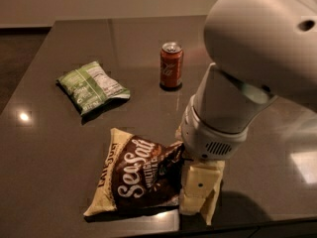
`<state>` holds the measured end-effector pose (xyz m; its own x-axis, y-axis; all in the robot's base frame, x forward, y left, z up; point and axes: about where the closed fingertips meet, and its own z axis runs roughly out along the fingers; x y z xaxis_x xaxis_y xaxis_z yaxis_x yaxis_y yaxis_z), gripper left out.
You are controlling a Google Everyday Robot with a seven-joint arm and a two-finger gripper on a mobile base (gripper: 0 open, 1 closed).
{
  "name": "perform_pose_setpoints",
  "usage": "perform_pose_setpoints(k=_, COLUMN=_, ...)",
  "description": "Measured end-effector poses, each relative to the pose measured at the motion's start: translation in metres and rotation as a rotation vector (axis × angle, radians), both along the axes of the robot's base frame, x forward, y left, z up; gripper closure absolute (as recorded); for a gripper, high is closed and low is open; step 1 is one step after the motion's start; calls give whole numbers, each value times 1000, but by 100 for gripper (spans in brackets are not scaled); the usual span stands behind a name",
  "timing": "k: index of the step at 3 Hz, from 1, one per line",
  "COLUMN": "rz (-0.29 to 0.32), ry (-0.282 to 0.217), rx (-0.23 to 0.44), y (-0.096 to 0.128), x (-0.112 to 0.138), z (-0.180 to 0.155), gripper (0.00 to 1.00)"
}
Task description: Pick brown chip bag
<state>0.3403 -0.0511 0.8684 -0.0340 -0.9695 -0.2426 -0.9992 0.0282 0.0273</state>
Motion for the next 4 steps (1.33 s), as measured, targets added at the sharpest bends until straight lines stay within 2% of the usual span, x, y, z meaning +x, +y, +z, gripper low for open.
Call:
perform_pose_setpoints(k=2, rz=15, ry=-22, rx=-2, y=4, x=11, z=18, gripper=65)
perform_pose_setpoints(k=3, rz=40, ry=-26, rx=43, y=4, x=15, z=34, gripper=88)
perform_pose_setpoints(k=4, rz=115, ry=-14, rx=141, y=5, x=24, z=55, gripper=100)
